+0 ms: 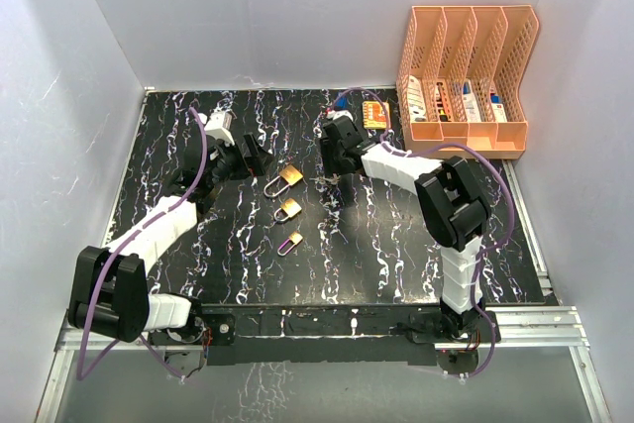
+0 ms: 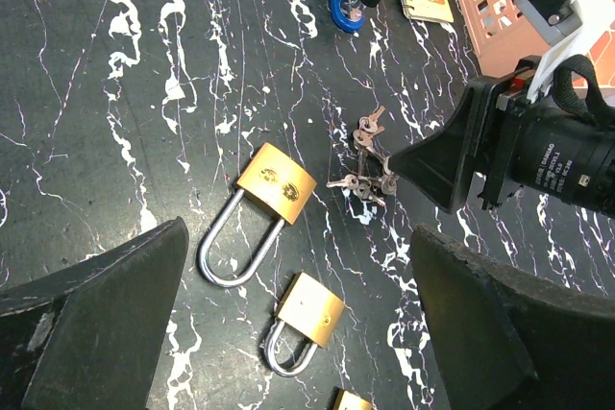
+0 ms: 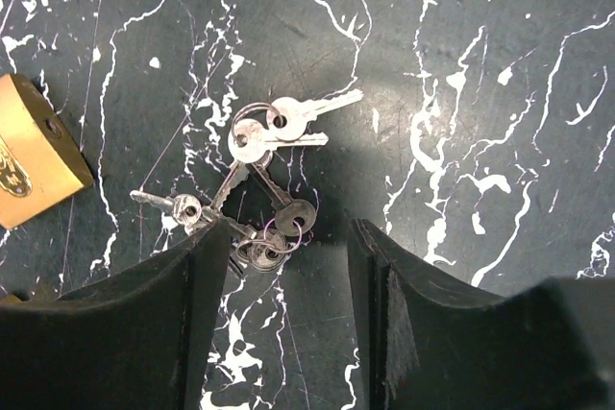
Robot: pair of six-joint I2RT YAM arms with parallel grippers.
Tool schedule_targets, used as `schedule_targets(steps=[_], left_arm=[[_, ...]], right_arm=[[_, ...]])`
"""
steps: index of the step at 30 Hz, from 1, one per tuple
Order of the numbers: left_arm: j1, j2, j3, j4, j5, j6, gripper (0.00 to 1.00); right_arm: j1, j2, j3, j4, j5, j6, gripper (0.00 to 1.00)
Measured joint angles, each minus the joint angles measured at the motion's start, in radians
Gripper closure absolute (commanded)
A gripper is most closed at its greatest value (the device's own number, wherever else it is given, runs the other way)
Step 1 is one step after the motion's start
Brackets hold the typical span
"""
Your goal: Unlock with the key
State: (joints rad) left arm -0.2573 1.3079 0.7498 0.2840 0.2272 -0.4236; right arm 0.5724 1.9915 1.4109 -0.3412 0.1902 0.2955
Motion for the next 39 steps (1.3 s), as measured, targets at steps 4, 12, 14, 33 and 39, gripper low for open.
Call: schedule_targets(steps=[4,12,14,33,39], left_arm=[[0.0,0.0,0.0,0.0,-0.001,0.0,0.02],[0.0,0.003,0.0,0.0,-0.002,0.001,0.02],[0.0,0.008,0.0,0.0,-0.002,0.001,0.02],[0.0,0.044,-0.008,0.0,-0.002,0.017,0.02],[0.0,0.044,-0.008,0.0,-0.002,0.021,0.02]], right_arm=[[0.0,0.016,0.037,-0.003,0.006,0.0,0.53],[0.002,0.085,0.133,-0.005,0.002,0.0,0.59],[0.003,0.107,0.153,-0.017,0.001,0.002,0.62],[0.024,0.19,0.264,-0.077,-0.002,0.004,0.7],[0.025,0.22,0.269,-0.075,0.002,0.003,0.71]])
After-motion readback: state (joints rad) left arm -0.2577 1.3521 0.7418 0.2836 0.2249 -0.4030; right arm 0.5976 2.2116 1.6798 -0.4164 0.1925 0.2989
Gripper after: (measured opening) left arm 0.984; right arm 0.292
